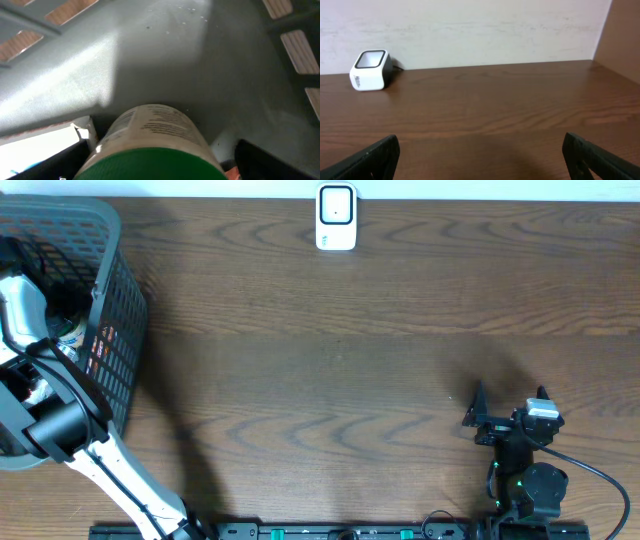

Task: Scan the item barcode
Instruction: 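Lift bottle out with left gripper and place it on table center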

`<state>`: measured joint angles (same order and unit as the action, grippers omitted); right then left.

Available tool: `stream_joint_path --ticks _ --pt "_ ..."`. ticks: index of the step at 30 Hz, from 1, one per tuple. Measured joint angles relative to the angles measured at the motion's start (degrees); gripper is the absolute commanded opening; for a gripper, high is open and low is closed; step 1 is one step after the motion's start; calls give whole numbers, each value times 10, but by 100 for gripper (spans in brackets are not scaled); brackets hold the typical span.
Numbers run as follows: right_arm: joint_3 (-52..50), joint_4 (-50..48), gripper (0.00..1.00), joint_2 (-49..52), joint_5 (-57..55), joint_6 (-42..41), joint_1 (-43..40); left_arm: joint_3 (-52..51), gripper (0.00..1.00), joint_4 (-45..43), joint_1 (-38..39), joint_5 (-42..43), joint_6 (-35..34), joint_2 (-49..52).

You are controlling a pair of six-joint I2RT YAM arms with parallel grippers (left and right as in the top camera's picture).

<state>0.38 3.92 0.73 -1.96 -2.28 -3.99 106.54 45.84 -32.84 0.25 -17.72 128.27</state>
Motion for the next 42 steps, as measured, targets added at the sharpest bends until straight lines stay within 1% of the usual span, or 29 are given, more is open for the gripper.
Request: stream_joint_path --ticks 1,4,14,17,21,27,30,34,37,42 --pt "0 0 99 0 0 0 0 0 68 0 0 0 -4 0" --pt "0 0 99 0 0 0 0 0 61 0 0 2 -2 0" --pt "0 0 99 0 0 0 0 0 61 4 1 4 -3 -4" --pt "0 0 99 0 0 0 0 -1 61 6 1 7 -3 -18" --pt "0 0 99 0 0 0 0 -3 62 7 1 9 -3 -91" --pt "0 0 99 0 0 0 0 -3 62 19 1 16 -7 -292" --pt "0 0 99 0 0 0 0 0 62 28 0 56 -16 -393" --pt "0 0 99 0 0 0 0 1 62 31 12 136 -40 -486" --pt "0 0 99 0 0 0 0 1 63 34 50 191 -57 -524" --pt "0 0 99 0 0 0 0 1 66 67 171 232 -70 -527"
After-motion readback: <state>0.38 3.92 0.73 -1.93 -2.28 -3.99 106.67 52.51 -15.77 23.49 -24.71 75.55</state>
